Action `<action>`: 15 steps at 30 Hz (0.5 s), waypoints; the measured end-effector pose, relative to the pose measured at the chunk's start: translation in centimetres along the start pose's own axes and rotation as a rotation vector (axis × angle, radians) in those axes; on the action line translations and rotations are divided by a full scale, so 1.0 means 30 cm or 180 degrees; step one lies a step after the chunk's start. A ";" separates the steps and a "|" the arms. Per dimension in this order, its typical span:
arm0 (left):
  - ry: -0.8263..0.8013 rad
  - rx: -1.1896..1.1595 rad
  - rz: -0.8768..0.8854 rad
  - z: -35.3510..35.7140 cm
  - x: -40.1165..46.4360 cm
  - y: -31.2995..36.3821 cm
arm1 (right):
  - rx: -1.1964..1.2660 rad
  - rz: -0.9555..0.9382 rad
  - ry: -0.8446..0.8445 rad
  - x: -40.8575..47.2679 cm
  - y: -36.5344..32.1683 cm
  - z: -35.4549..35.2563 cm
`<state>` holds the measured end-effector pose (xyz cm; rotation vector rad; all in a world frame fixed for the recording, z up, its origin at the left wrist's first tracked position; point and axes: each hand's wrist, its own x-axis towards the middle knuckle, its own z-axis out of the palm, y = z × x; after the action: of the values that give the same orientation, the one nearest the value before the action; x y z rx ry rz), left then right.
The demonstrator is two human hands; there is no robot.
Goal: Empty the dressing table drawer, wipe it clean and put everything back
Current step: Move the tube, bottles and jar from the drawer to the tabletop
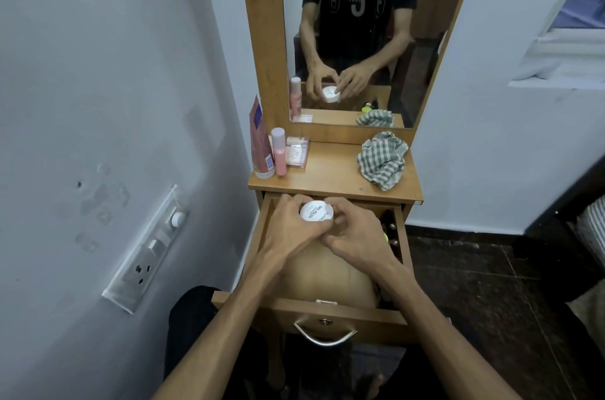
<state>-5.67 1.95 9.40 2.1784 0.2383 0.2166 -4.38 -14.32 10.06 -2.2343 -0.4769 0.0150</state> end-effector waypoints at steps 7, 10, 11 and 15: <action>0.0592 -0.0369 0.0142 -0.066 0.095 0.005 | 0.0197 -0.0069 0.0477 0.156 -0.097 0.098; 0.0676 -0.0578 0.0096 -0.063 0.117 -0.024 | 0.0136 -0.0026 0.0521 0.218 -0.090 0.133; 0.0692 -0.0610 0.0033 -0.059 0.123 -0.037 | 0.0101 0.0008 0.0551 0.234 -0.086 0.141; 0.0710 -0.0754 -0.0076 -0.042 0.123 -0.066 | -0.0073 -0.0009 0.0668 0.272 -0.064 0.171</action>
<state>-2.59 4.98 8.76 1.9155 0.3460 0.4529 1.68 -6.63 9.34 -2.2273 -0.3671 -0.2252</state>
